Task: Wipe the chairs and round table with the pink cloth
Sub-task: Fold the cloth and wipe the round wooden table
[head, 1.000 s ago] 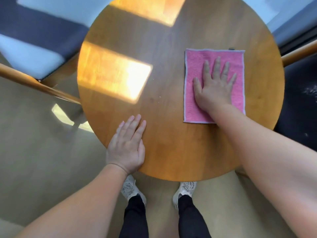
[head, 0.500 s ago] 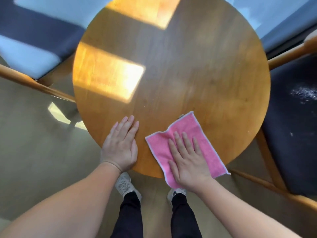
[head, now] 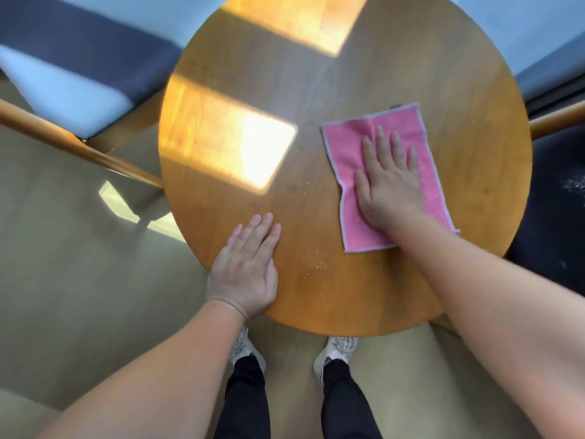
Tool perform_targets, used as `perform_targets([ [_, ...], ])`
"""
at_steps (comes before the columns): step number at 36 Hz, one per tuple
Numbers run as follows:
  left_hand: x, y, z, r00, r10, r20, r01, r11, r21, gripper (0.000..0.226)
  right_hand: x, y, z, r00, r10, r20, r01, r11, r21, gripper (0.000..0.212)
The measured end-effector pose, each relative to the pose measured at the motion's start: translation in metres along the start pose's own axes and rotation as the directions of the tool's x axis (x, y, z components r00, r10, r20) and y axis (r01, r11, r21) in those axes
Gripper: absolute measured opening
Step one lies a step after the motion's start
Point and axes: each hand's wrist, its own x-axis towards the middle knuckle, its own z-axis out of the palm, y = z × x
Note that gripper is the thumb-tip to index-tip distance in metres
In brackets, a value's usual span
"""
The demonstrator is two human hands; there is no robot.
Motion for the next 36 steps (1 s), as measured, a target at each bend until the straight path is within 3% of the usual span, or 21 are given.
perform_targets([
  [5, -0.001, -0.002, 0.001, 1.000, 0.010, -0.025, -0.011, 1.000, -0.023, 0.051, 0.062, -0.024, -0.016, 0.999, 0.016, -0.050, -0.016, 1.000, 0.009, 0.065],
  [11, -0.001, -0.002, 0.000, 0.998, 0.014, -0.055, -0.018, 0.998, -0.058, 0.051, 0.072, -0.035, -0.020, 0.984, -0.175, -0.019, 0.174, 0.984, -0.040, 0.066],
  [16, -0.003, -0.004, 0.000, 0.995, -0.047, -0.088, 0.039, 0.995, -0.088, 0.053, 0.033, -0.050, -0.010, 0.938, -0.346, 0.026, 0.347, 0.937, -0.048, 0.064],
  [27, -0.012, -0.011, -0.018, 0.989, -0.148, -0.026, 0.138, 0.962, -0.237, 0.052, -0.097, -0.078, 0.033, 0.919, -0.378, 0.110, 0.382, 0.924, -0.012, 0.059],
  [33, -0.031, -0.059, -0.048, 0.964, -0.259, 0.054, 0.262, 0.962, -0.069, 0.055, -0.143, -0.106, 0.044, 0.918, -0.367, 0.148, 0.371, 0.929, 0.002, 0.059],
  [36, -0.032, -0.083, -0.059, 0.963, -0.238, 0.124, 0.240, 0.971, -0.001, 0.055, -0.155, -0.124, 0.048, 0.906, -0.405, 0.122, 0.411, 0.912, -0.021, 0.058],
])
